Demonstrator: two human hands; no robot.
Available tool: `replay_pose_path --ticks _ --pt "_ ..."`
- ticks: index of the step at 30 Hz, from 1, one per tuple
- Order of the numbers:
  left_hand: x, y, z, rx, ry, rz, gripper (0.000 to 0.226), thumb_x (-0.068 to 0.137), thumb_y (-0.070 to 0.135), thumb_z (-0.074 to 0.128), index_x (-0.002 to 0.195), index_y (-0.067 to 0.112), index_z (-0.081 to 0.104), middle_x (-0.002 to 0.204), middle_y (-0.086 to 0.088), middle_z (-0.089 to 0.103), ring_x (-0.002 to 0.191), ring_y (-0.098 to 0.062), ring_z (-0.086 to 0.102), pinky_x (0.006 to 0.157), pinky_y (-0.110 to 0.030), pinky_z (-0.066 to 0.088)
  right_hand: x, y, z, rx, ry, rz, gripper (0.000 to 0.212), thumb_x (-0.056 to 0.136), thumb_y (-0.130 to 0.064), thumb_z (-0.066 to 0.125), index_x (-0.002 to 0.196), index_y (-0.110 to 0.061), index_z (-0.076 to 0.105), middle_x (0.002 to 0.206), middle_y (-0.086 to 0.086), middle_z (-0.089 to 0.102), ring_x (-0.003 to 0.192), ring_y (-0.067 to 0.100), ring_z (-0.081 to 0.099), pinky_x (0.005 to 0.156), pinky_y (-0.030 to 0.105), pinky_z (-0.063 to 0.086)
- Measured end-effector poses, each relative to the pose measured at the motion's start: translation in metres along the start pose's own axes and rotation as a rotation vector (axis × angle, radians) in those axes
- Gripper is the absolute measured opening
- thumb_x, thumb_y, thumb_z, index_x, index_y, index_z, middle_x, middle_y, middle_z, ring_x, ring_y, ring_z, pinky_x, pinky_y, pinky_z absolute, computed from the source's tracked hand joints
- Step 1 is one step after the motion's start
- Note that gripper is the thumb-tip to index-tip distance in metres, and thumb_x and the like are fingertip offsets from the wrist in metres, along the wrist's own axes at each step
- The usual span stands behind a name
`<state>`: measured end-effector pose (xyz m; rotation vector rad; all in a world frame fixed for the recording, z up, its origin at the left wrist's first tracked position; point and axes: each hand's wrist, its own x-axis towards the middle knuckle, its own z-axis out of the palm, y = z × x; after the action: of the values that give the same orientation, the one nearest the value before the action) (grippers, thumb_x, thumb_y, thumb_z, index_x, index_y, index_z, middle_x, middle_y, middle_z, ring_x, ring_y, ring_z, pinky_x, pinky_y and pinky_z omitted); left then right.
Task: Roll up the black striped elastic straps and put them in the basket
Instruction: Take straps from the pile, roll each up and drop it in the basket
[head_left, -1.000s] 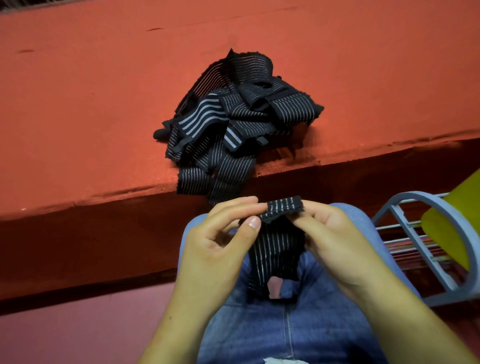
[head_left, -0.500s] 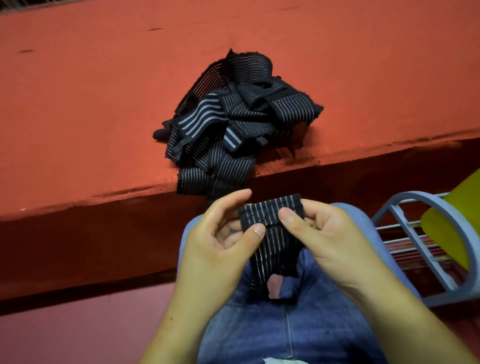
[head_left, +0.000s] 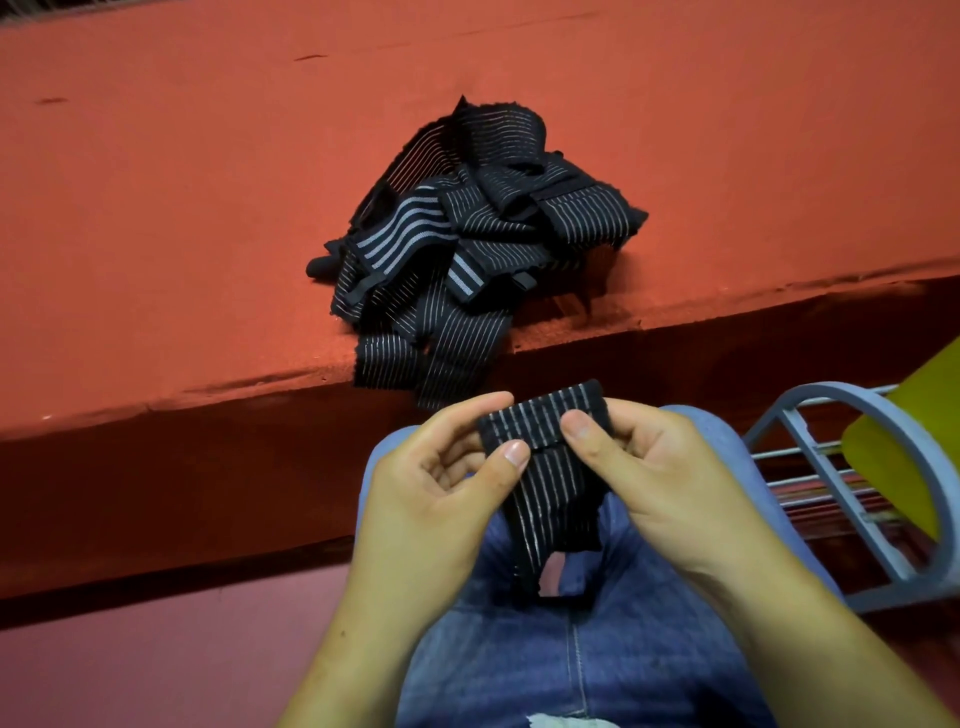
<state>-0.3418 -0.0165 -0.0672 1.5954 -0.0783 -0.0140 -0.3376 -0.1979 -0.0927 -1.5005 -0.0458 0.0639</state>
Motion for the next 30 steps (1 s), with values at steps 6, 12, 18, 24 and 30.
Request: replay_pose_path --ticks 6,12,18,24,30 --pt "0.003 0.003 0.001 0.037 0.05 0.072 0.029 0.087 0.002 0.076 0.11 0.02 0.075 0.1 0.007 0.079 0.092 -0.007 0.074 0.081 -0.014 0.054 0.0 0.0 0.001 0.049 -0.007 0.103 0.039 0.089 -0.049 0.064 0.107 -0.02 0.081 0.101 0.019 0.079 0.095 0.032 0.076 0.093 0.056 0.057" --pt "0.007 0.006 0.001 0.087 0.074 0.15 0.03 0.088 0.003 0.077 0.107 0.026 0.075 0.103 0.008 0.077 0.101 -0.008 0.073 0.089 -0.022 0.056 0.002 0.001 -0.005 -0.016 -0.044 0.155 0.077 0.086 -0.072 0.062 0.103 0.002 0.073 0.106 0.032 0.073 0.105 0.049 0.071 0.103 0.07 0.048" --pt "0.009 0.004 0.002 0.12 0.061 0.208 0.034 0.087 -0.007 0.074 0.1 0.024 0.076 0.105 0.009 0.077 0.103 -0.006 0.071 0.089 -0.016 0.052 0.003 0.004 -0.008 0.108 -0.002 0.152 0.044 0.092 -0.036 0.058 0.101 0.004 0.073 0.102 0.029 0.074 0.092 0.028 0.065 0.091 0.057 0.049" --pt "0.01 -0.003 0.002 0.186 0.075 0.256 0.036 0.084 -0.012 0.073 0.091 0.024 0.078 0.111 0.009 0.076 0.103 -0.008 0.072 0.087 -0.014 0.051 -0.001 -0.005 -0.009 0.167 -0.043 0.094 0.046 0.09 -0.053 0.066 0.108 -0.013 0.08 0.109 0.018 0.077 0.105 0.033 0.073 0.098 0.049 0.05" --pt "0.011 -0.003 0.003 0.197 0.056 0.273 0.043 0.087 -0.013 0.07 0.102 0.027 0.076 0.114 0.01 0.074 0.108 -0.007 0.07 0.086 -0.013 0.051 0.003 -0.012 -0.004 0.076 0.036 0.042 0.038 0.093 -0.038 0.066 0.114 -0.009 0.077 0.108 0.014 0.08 0.107 0.029 0.076 0.096 0.043 0.058"
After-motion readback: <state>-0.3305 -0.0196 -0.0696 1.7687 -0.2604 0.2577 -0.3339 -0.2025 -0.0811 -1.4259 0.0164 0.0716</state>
